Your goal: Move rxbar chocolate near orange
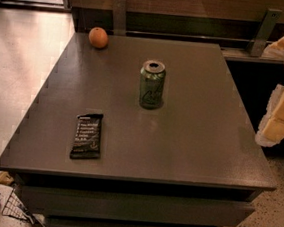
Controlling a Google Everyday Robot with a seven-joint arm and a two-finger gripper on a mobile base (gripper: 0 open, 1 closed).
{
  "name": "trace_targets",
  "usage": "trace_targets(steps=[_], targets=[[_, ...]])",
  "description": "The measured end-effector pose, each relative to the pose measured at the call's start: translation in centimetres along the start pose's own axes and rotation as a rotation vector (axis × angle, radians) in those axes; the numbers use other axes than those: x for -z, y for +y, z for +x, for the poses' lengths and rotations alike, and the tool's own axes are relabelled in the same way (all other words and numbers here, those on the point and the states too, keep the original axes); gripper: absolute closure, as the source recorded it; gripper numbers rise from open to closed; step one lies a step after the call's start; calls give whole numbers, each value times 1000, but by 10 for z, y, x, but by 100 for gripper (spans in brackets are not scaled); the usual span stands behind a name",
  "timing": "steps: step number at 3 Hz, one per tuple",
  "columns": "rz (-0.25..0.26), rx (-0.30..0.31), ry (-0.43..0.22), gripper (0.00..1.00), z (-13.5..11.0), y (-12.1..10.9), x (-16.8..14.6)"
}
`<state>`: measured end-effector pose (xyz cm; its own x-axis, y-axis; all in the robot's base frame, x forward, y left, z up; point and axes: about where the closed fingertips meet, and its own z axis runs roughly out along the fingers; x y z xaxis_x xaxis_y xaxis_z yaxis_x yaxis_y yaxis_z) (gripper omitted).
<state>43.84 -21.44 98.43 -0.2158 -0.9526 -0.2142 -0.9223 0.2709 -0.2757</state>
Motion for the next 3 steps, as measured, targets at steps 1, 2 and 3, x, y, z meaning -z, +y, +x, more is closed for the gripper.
trace_targets(steps=[1, 2, 3], targets=[[0, 0, 0, 0, 0, 0, 0], [-15, 31, -63, 0, -10, 8, -6], [-68, 117, -242, 0, -38, 23, -22]])
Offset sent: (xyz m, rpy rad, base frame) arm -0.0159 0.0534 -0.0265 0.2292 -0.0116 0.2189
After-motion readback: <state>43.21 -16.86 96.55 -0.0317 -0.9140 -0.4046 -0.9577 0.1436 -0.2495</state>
